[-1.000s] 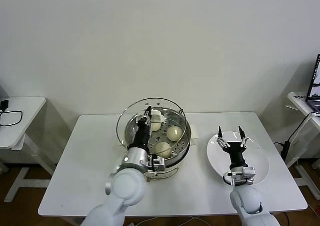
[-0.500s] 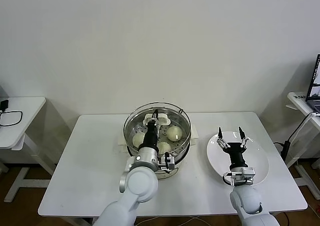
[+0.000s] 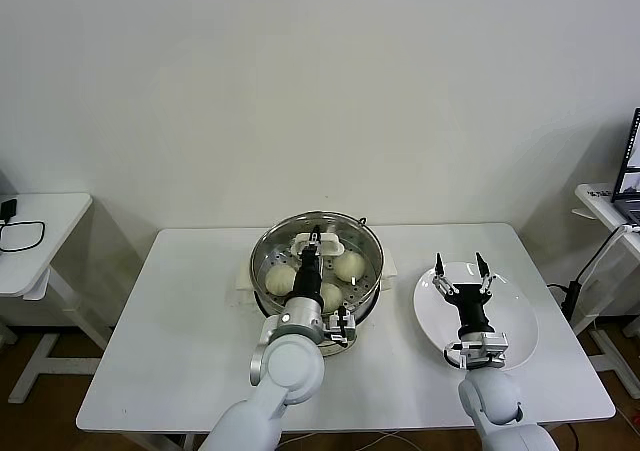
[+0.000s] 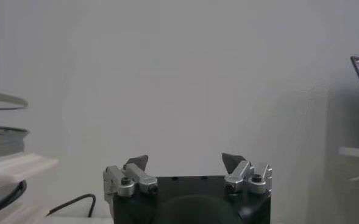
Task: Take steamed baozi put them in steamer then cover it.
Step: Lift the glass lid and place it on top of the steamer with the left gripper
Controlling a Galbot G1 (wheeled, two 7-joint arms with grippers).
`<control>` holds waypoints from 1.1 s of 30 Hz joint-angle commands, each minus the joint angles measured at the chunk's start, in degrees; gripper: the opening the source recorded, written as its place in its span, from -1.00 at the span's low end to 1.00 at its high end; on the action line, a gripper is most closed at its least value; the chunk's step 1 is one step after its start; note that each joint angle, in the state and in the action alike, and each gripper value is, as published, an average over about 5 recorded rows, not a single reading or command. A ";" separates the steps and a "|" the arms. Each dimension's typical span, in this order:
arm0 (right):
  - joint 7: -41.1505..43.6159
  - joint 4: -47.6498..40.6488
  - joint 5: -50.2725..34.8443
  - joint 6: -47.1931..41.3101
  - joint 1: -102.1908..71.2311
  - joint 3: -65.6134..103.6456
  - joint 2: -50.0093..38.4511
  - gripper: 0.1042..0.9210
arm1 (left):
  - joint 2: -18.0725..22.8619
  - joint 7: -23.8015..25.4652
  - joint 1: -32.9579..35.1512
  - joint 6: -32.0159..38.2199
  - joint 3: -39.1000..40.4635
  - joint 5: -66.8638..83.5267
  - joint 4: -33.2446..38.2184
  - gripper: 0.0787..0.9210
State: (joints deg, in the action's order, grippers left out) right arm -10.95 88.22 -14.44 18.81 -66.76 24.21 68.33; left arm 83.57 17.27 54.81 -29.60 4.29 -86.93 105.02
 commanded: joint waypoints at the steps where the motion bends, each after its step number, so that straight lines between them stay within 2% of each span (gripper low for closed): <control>1: 0.07 -0.26 0.09 0.12 0.07 0.00 0.06 0.76 | 0.56 -1.02 0.10 0.67 -0.12 -0.66 -1.69 -0.74; 33: 0.18 -0.79 0.15 0.39 0.34 -0.21 0.41 0.76 | 1.17 -2.50 0.67 2.31 -1.13 -1.91 -3.93 -0.74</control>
State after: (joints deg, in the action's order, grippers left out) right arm -10.78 87.45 -14.33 19.15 -66.35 24.03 68.65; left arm 84.67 15.22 55.44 -27.52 3.25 -88.60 101.66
